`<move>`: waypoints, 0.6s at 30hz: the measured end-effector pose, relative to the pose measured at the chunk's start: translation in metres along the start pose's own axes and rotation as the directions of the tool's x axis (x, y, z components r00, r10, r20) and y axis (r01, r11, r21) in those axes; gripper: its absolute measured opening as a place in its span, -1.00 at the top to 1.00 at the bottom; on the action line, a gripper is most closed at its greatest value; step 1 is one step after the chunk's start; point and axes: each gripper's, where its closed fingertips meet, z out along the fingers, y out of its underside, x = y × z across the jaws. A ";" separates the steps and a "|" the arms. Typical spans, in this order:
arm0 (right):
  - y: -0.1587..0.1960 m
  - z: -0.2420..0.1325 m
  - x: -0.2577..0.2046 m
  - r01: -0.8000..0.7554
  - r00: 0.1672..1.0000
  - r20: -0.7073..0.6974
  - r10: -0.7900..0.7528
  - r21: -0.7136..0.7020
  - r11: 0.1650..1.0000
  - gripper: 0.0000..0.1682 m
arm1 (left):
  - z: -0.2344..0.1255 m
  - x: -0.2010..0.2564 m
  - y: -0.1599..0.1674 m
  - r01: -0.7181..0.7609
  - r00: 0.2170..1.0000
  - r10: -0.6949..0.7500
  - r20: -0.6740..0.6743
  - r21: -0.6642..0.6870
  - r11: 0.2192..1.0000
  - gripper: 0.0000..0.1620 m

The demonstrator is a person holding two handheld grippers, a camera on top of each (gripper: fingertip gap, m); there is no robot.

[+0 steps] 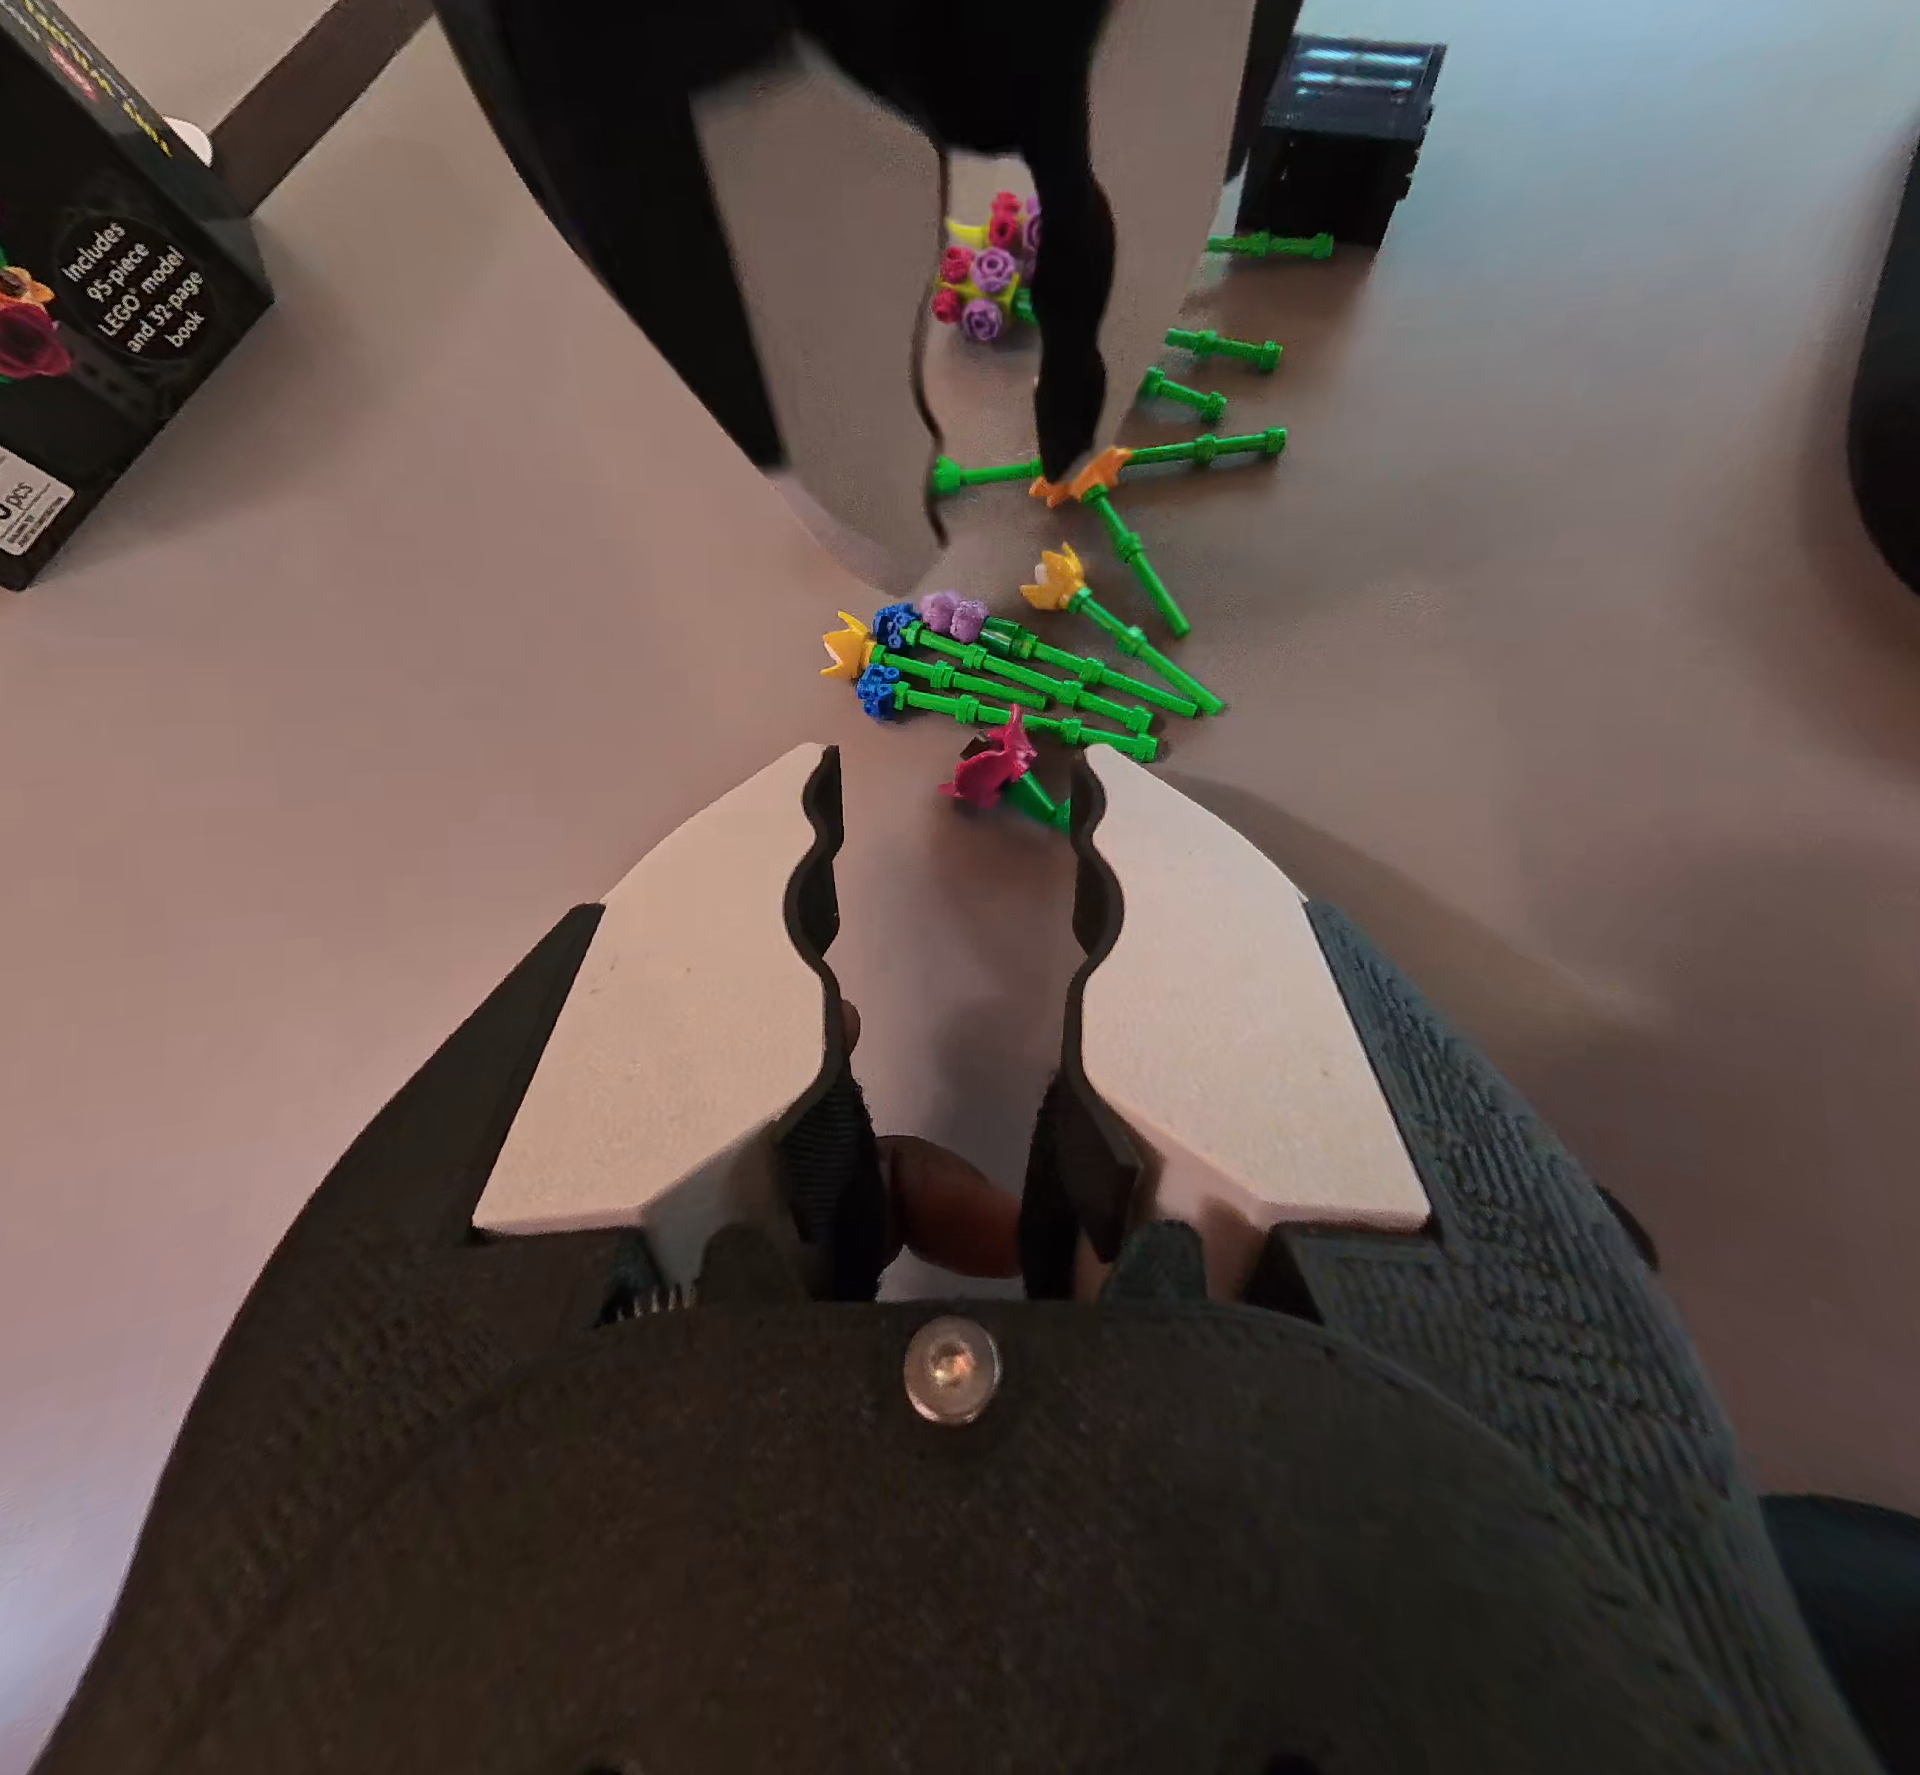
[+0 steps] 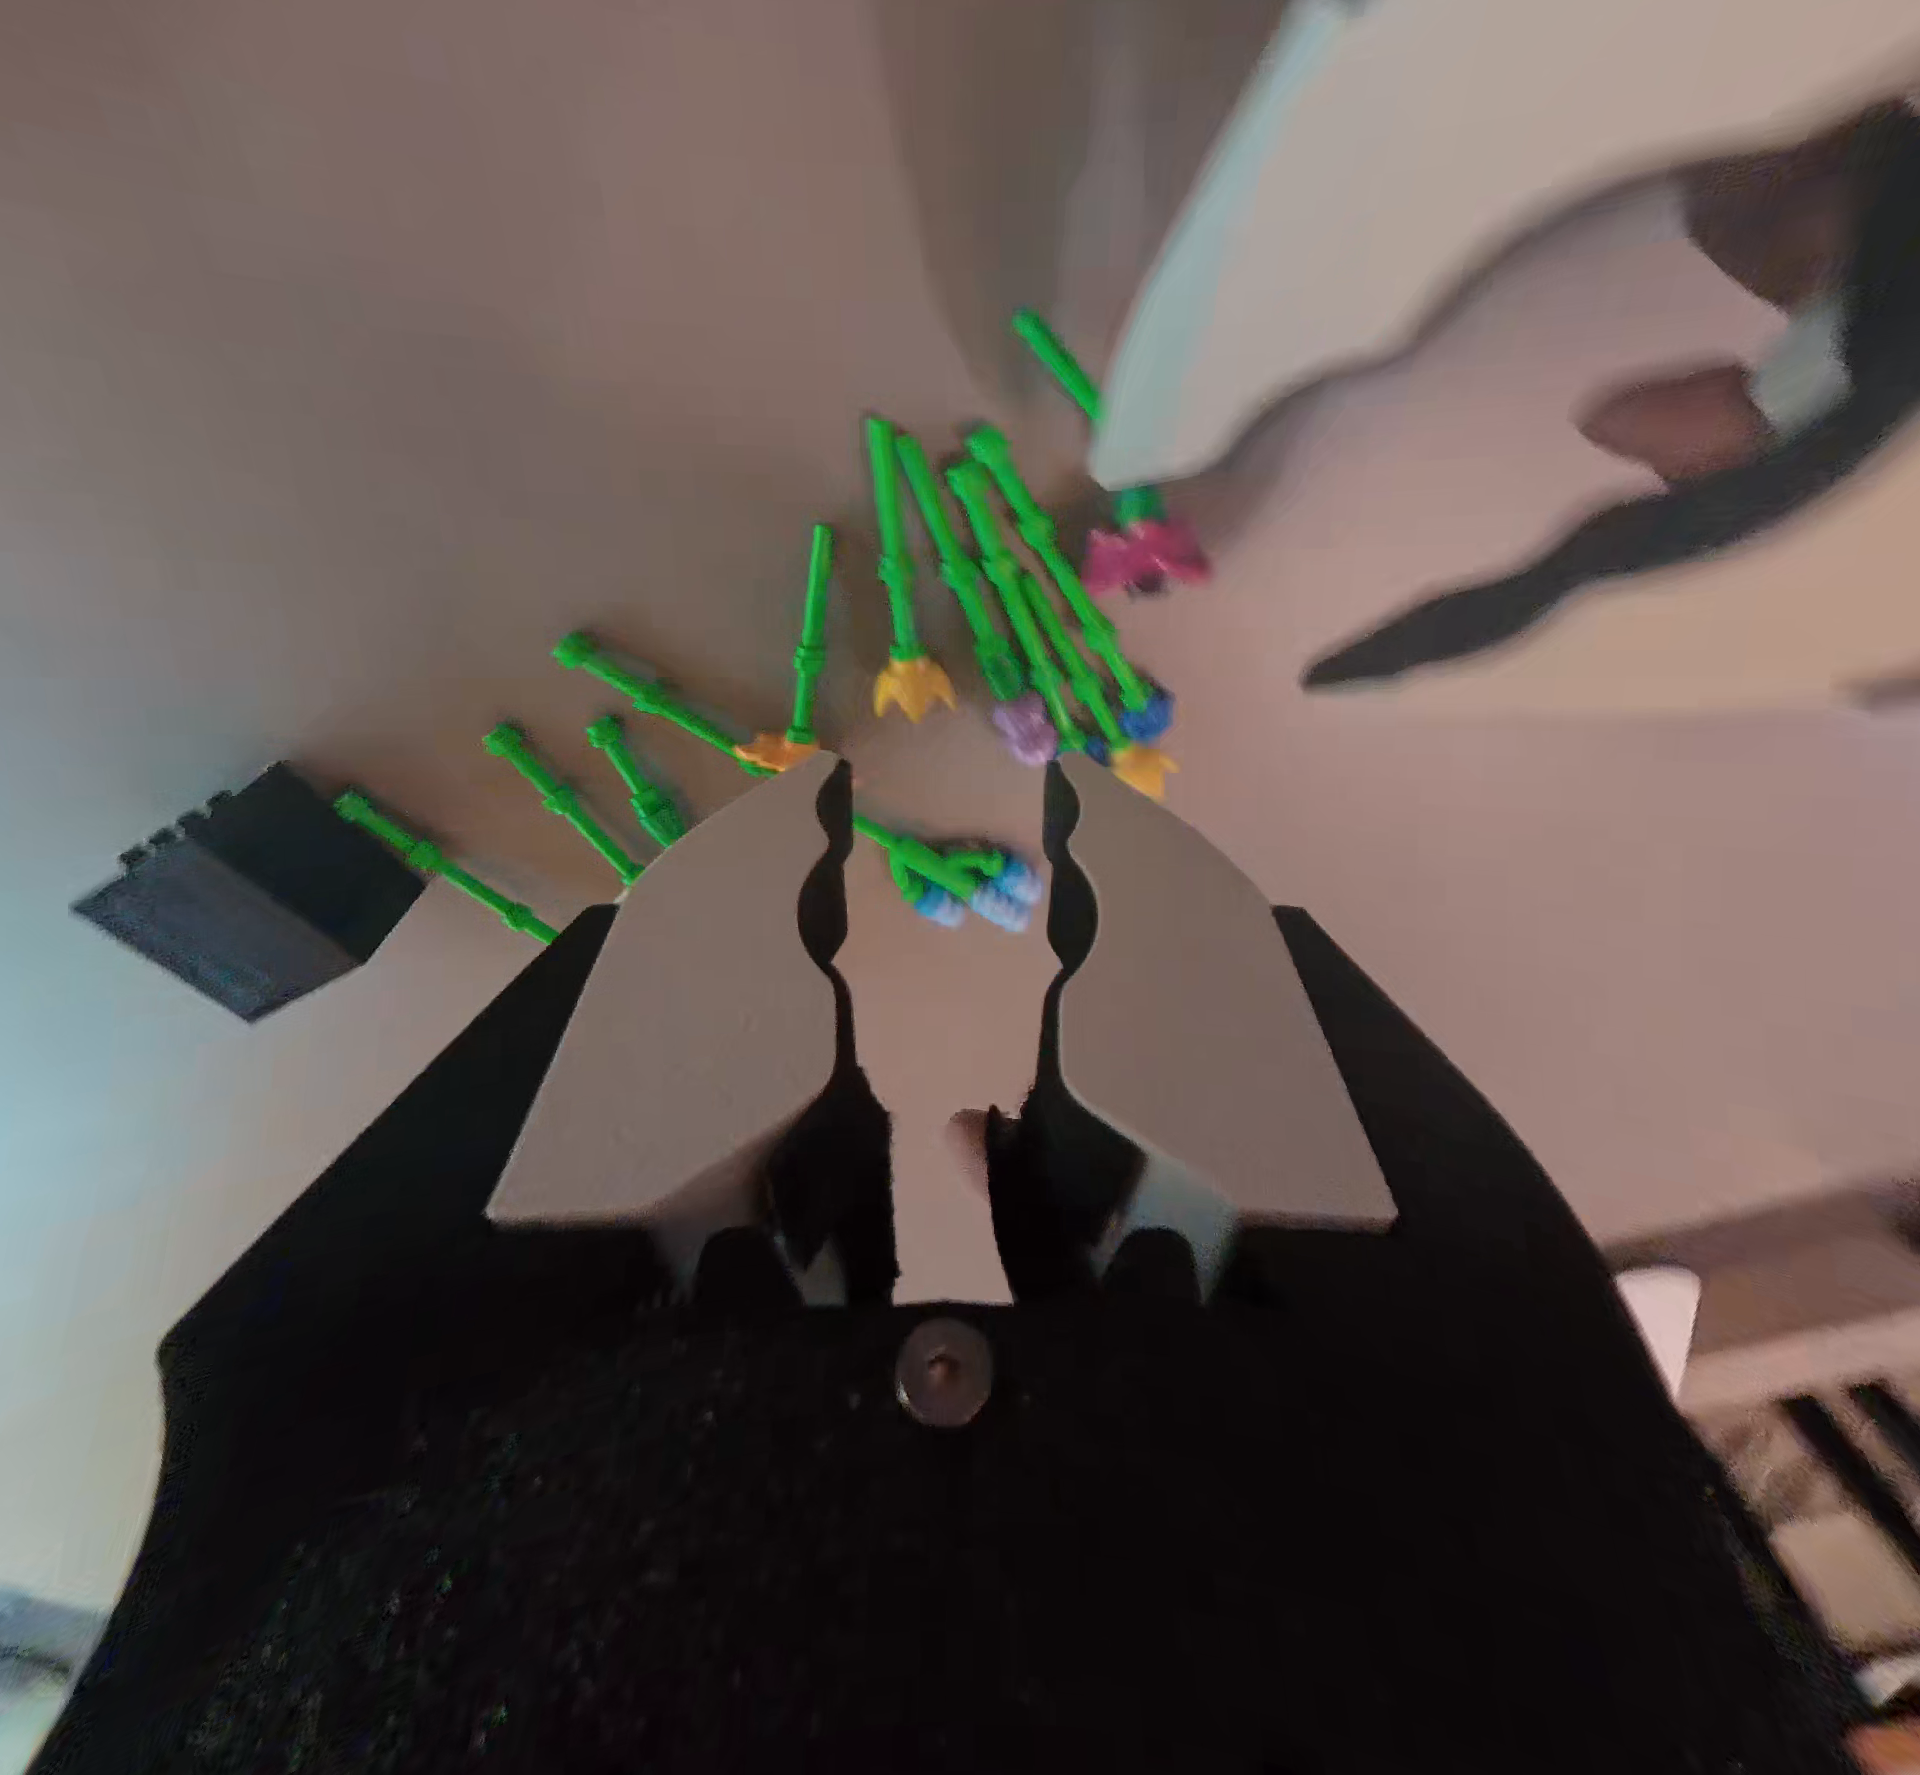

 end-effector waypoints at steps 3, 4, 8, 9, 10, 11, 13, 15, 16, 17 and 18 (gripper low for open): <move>0.003 -0.024 0.015 -0.262 0.938 -0.202 0.282 0.118 0.958 0.59 | 0.000 0.001 -0.002 0.001 1.000 -0.001 -0.005 0.008 1.000 0.48; 0.006 -0.033 0.017 -0.381 0.871 -0.258 0.417 0.179 0.907 0.61 | -0.001 0.002 -0.002 0.001 1.000 -0.001 -0.008 0.011 1.000 0.48; 0.004 -0.041 -0.007 -0.751 0.365 -0.157 0.918 0.533 0.390 0.69 | 0.002 0.006 -0.001 -0.002 1.000 0.002 -0.028 0.005 1.000 0.47; -0.001 -0.039 -0.013 -0.756 0.228 -0.077 0.971 0.614 0.226 0.72 | 0.003 0.007 -0.001 -0.006 0.999 0.006 -0.032 0.001 1.000 0.45; -0.002 -0.034 -0.019 -0.748 0.101 -0.016 0.995 0.658 0.087 0.73 | 0.003 0.008 0.000 -0.010 0.999 0.010 -0.035 -0.002 1.000 0.43; -0.003 -0.028 -0.025 -0.738 0.008 0.017 1.000 0.675 -0.005 0.74 | 0.004 0.009 0.000 -0.014 0.999 0.014 -0.038 -0.003 1.000 0.42; -0.006 -0.014 -0.036 -0.753 -0.069 0.009 0.998 0.655 -0.058 0.72 | 0.005 0.011 0.000 -0.015 0.999 0.014 -0.042 -0.003 1.000 0.39; -0.001 -0.006 -0.041 -0.795 -0.091 -0.083 0.992 0.606 -0.022 0.70 | 0.006 0.012 0.001 -0.020 0.999 0.019 -0.039 -0.012 1.000 0.37; 0.002 -0.004 -0.041 -0.805 -0.089 -0.127 0.988 0.593 0.004 0.69 | 0.006 0.011 0.002 -0.027 0.999 0.026 -0.035 -0.018 0.999 0.36; 0.004 -0.003 -0.038 -0.809 -0.088 -0.144 0.986 0.588 0.014 0.70 | 0.006 0.011 0.003 -0.034 0.999 0.033 -0.032 -0.024 0.999 0.36; 0.003 -0.001 -0.035 -0.807 -0.070 -0.130 0.989 0.590 0.020 0.71 | 0.006 0.011 0.004 -0.040 0.999 0.039 -0.033 -0.031 0.999 0.35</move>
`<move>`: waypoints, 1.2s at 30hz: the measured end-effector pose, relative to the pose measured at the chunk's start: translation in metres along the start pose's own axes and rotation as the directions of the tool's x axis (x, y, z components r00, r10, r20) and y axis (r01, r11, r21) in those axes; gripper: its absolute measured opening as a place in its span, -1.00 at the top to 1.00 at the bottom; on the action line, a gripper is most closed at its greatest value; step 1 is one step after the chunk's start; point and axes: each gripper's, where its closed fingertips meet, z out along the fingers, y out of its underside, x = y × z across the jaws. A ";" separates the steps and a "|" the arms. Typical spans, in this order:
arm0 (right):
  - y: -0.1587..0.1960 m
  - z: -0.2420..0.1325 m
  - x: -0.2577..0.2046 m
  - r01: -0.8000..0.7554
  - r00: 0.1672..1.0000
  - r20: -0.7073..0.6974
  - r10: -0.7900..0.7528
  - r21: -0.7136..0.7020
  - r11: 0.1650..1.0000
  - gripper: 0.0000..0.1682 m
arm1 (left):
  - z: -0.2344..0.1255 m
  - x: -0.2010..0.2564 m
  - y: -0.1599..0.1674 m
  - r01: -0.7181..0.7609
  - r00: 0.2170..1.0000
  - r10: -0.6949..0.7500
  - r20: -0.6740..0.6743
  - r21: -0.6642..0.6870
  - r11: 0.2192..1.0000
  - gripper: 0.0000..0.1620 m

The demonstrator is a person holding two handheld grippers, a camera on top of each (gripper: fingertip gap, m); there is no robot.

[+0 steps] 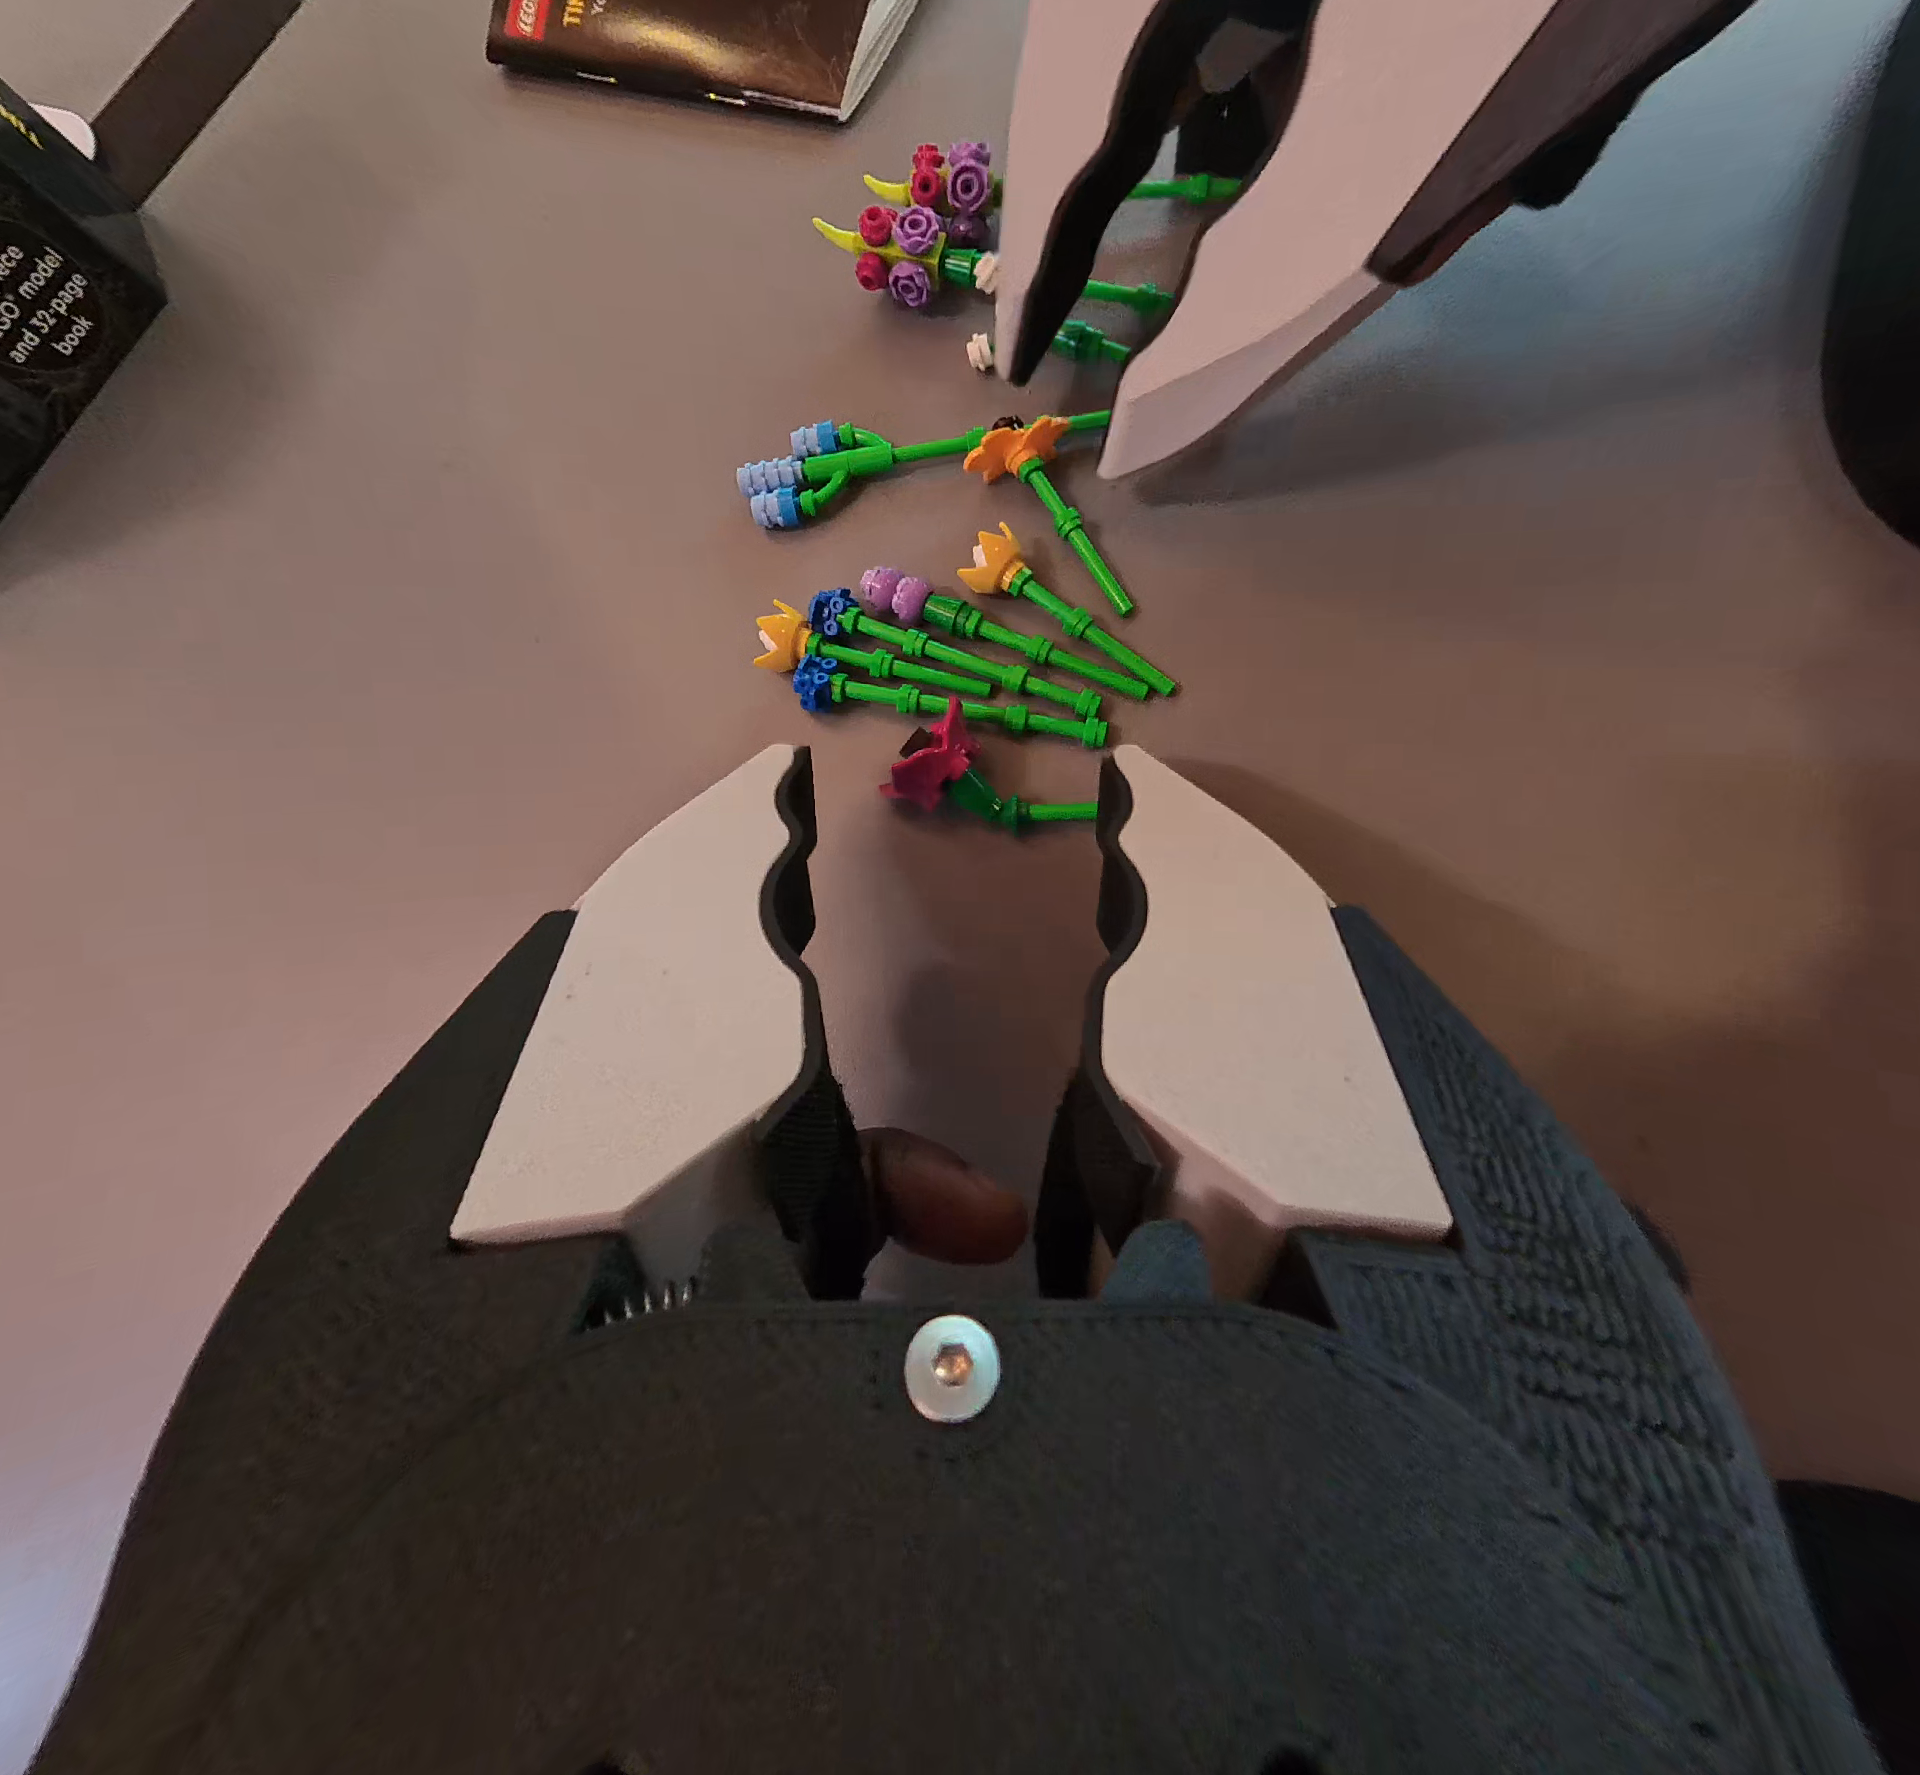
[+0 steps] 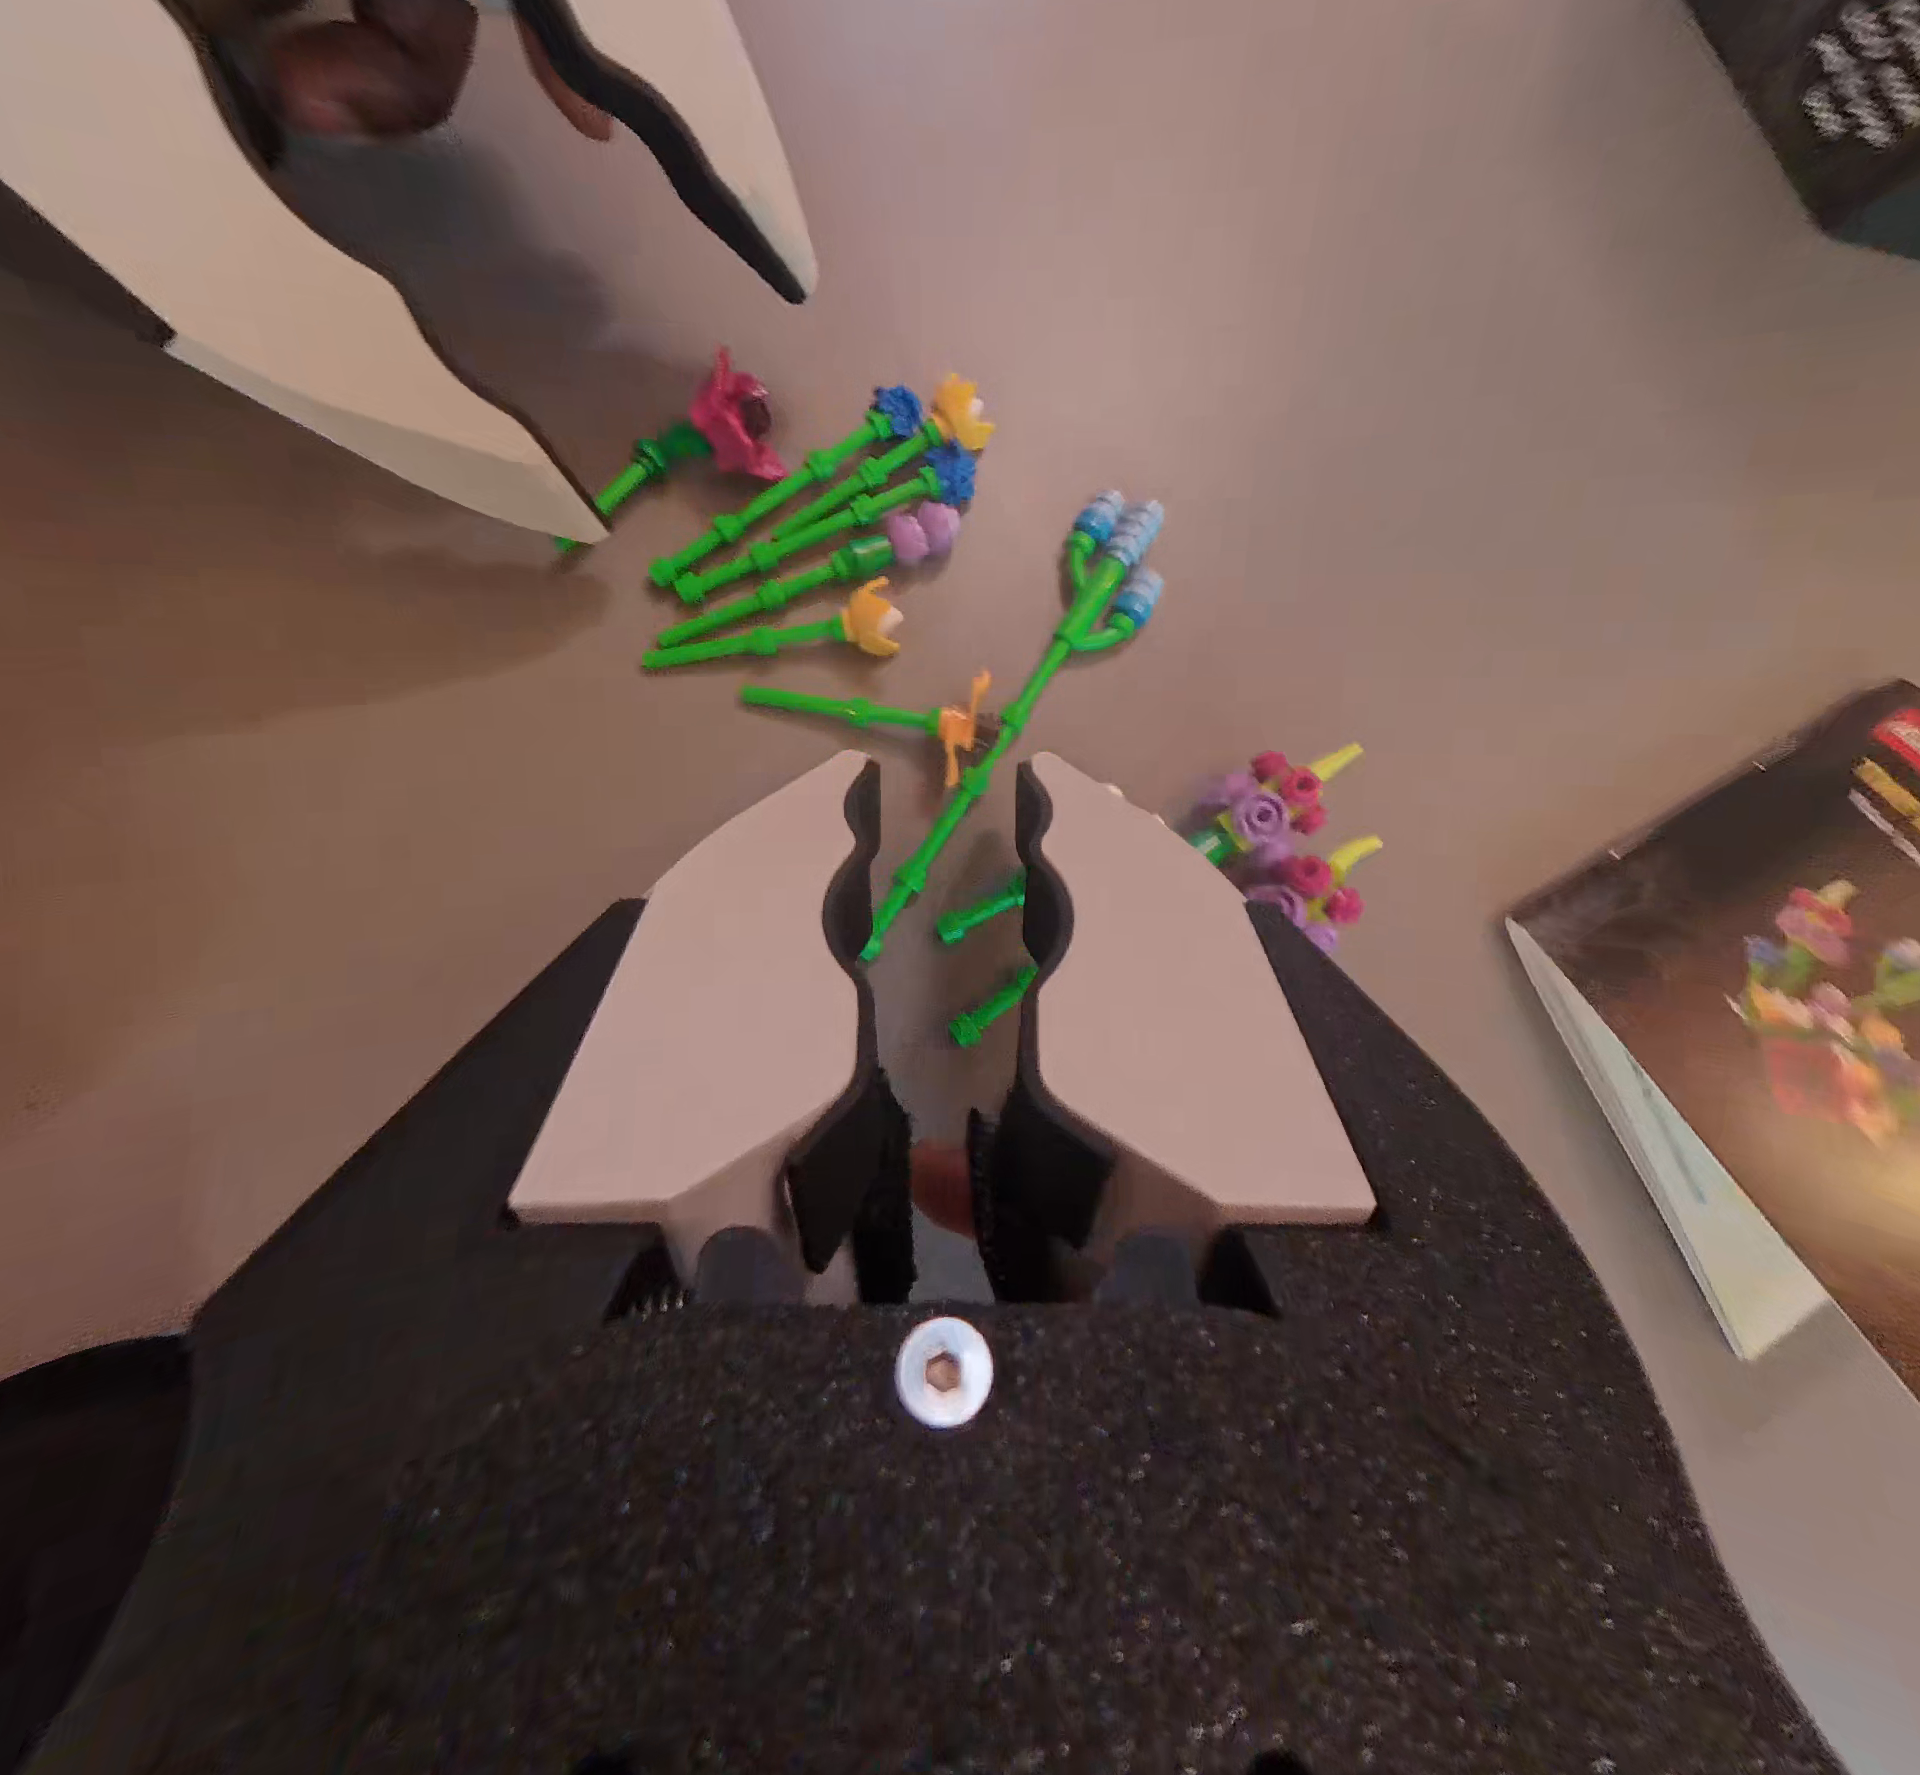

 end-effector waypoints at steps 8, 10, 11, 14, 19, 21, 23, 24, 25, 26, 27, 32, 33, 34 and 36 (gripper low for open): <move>-0.007 0.015 -0.003 0.305 0.941 0.153 -0.301 -0.006 0.952 0.87 | 0.002 -0.004 0.011 0.006 1.000 -0.006 -0.001 -0.043 0.999 0.40; -0.008 0.016 -0.003 0.435 0.880 0.216 -0.423 -0.007 0.901 0.87 | 0.002 -0.004 0.011 0.006 1.000 -0.006 0.001 -0.044 0.999 0.41; -0.009 0.017 0.001 0.484 0.852 0.230 -0.470 -0.009 0.875 0.87 | 0.002 -0.005 0.011 0.007 1.000 -0.006 0.003 -0.044 0.999 0.41; -0.014 0.022 0.006 0.608 0.763 0.275 -0.585 0.001 0.794 0.87 | 0.003 -0.006 0.011 0.015 1.000 -0.015 0.015 -0.043 0.999 0.43; -0.015 0.023 0.013 0.633 0.741 0.309 -0.596 -0.026 0.774 0.71 | 0.006 -0.008 0.009 0.049 0.998 -0.047 0.040 -0.034 0.998 0.51; -0.021 0.013 0.015 0.561 0.795 0.280 -0.538 -0.001 0.828 0.71 | 0.004 -0.011 0.009 0.079 0.996 -0.077 0.054 -0.036 0.996 0.57; -0.021 0.003 0.026 0.424 0.889 0.208 -0.409 -0.030 0.905 0.77 | 0.001 -0.012 0.008 0.148 0.988 -0.147 0.039 -0.030 0.988 0.63; -0.015 -0.001 0.030 0.317 0.938 0.176 -0.299 -0.081 0.945 0.78 | 0.000 -0.013 0.007 0.192 0.981 -0.190 0.042 -0.026 0.981 0.68; -0.008 -0.006 0.027 0.208 0.967 0.175 -0.185 -0.123 0.970 0.76 | 0.000 -0.016 0.008 0.230 0.972 -0.228 0.053 -0.025 0.973 0.72; -0.002 -0.009 0.019 0.104 0.981 0.177 -0.077 -0.145 0.984 0.73 | 0.000 -0.018 0.009 0.254 0.966 -0.252 0.064 -0.029 0.967 0.75; 0.001 -0.012 0.011 0.019 0.985 0.172 0.007 -0.148 0.989 0.69 | 0.000 -0.018 0.011 0.270 0.961 -0.267 0.071 -0.036 0.962 0.77; 0.018 -0.010 -0.006 -0.111 0.994 -0.026 0.108 -0.153 0.982 0.68 | 0.003 -0.019 0.011 0.359 0.930 -0.355 0.090 -0.022 0.933 0.79; 0.021 -0.008 -0.008 -0.128 0.991 -0.053 0.121 -0.163 0.978 0.69 | 0.003 -0.020 0.011 0.370 0.925 -0.367 0.100 -0.017 0.929 0.79; 0.021 -0.006 -0.011 -0.153 0.987 -0.069 0.144 -0.154 0.976 0.74 | 0.003 -0.021 0.011 0.381 0.920 -0.378 0.108 -0.012 0.924 0.79; 0.021 -0.005 -0.018 -0.218 0.974 -0.094 0.205 -0.150 0.964 0.81 | 0.004 -0.019 0.010 0.399 0.911 -0.396 0.116 -0.003 0.917 0.78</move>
